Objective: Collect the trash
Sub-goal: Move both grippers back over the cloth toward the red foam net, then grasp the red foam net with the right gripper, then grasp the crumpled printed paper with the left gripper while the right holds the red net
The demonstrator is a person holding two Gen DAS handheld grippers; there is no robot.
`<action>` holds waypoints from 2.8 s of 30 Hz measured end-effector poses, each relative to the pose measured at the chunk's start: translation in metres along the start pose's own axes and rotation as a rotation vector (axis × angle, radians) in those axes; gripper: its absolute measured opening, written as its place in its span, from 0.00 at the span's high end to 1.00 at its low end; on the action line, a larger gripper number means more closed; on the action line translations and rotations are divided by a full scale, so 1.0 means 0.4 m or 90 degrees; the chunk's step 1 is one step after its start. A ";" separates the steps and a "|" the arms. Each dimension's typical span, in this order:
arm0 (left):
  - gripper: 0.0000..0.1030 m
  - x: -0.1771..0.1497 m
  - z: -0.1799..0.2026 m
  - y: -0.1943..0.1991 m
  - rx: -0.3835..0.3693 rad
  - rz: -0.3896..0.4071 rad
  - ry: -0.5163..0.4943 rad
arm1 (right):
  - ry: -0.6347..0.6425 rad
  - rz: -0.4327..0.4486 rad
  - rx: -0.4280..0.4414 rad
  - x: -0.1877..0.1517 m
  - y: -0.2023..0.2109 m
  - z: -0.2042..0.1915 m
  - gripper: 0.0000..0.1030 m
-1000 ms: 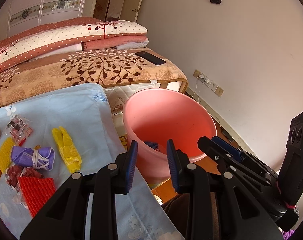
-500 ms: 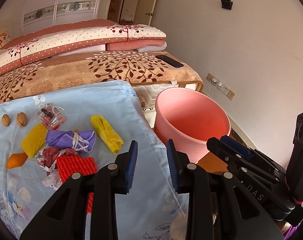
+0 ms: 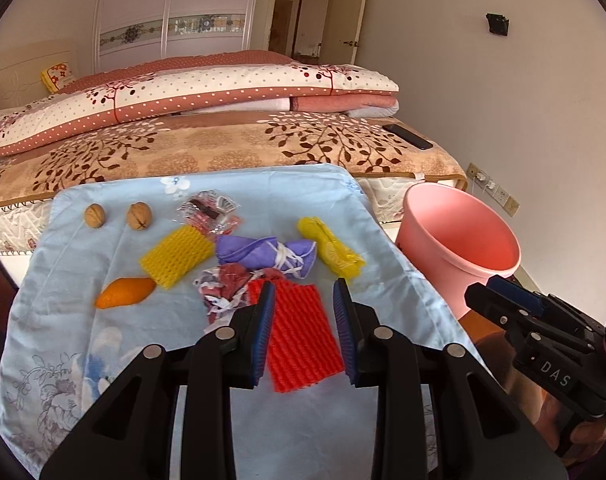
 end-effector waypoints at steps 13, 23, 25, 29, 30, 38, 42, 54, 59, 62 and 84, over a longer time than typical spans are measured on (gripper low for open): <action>0.71 -0.066 -0.128 0.024 0.045 -0.019 0.058 | 0.039 -0.044 0.077 -0.034 -0.055 -0.123 0.57; 0.71 -0.089 -0.164 0.015 0.036 -0.035 0.093 | 0.063 -0.098 0.131 -0.061 -0.128 -0.227 0.55; 0.71 -0.096 -0.174 0.012 0.033 -0.040 0.102 | 0.067 -0.111 0.135 -0.067 -0.147 -0.245 0.55; 0.71 -0.101 -0.189 0.011 0.026 -0.042 0.114 | 0.070 -0.140 0.138 -0.086 -0.183 -0.269 0.55; 0.71 -0.101 -0.192 0.011 0.027 -0.042 0.115 | 0.071 -0.147 0.138 -0.090 -0.191 -0.272 0.55; 0.71 -0.107 -0.197 -0.001 0.018 -0.055 0.120 | 0.084 -0.167 0.117 -0.116 -0.227 -0.276 0.55; 0.71 -0.110 -0.194 -0.009 0.029 -0.065 0.114 | 0.094 -0.170 0.109 -0.121 -0.229 -0.268 0.71; 0.71 -0.101 -0.171 -0.026 -0.002 -0.067 0.101 | 0.030 -0.131 0.089 -0.082 -0.177 -0.169 0.88; 0.71 -0.077 -0.175 -0.039 -0.005 -0.061 0.098 | 0.010 -0.102 0.076 -0.054 -0.157 -0.132 0.88; 0.71 -0.060 -0.175 -0.054 -0.003 -0.060 0.082 | 0.003 -0.089 0.074 -0.045 -0.149 -0.119 0.88; 0.87 -0.044 -0.205 -0.136 0.010 -0.062 0.122 | -0.007 -0.060 0.090 -0.025 -0.134 -0.110 0.88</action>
Point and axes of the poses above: each gripper's, at about its wrist camera, not at the fingertips, and y roughly against the way its jaws point, z to its right, x to its top, the point moved 2 cm from there along -y, roughly the way its jaws point, and after that the axes turned 13 degrees about z, right-handed, at the moved point
